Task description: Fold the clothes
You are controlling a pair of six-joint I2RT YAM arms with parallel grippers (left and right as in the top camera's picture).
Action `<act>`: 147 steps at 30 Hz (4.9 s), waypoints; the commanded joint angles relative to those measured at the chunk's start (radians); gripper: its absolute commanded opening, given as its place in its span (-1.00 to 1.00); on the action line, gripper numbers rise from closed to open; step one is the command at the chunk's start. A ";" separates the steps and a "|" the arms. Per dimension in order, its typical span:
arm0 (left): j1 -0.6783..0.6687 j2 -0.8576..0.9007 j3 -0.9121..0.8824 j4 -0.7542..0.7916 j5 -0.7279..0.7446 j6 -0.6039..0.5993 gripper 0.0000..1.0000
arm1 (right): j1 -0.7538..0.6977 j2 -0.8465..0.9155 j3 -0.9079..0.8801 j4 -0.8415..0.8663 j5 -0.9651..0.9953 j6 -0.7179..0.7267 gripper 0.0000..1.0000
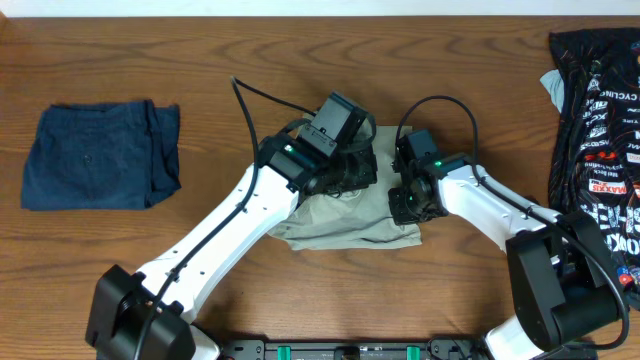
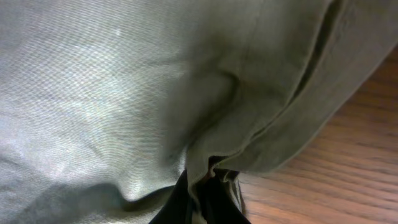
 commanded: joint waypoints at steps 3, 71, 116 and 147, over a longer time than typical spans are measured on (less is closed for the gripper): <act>-0.006 0.010 0.024 0.030 -0.001 -0.022 -0.10 | 0.028 0.059 -0.053 -0.005 -0.071 0.013 -0.42; 0.407 0.264 -0.023 0.010 0.010 0.383 0.97 | -0.061 -0.039 -0.039 -0.156 0.124 0.061 -0.28; 1.034 0.101 0.284 0.102 -0.321 0.488 -0.78 | -0.087 -0.042 -0.037 -0.185 0.122 0.073 -0.04; 1.154 0.182 0.188 -0.095 -0.001 0.402 -0.24 | -0.088 -0.041 -0.037 -0.108 -0.018 0.072 0.34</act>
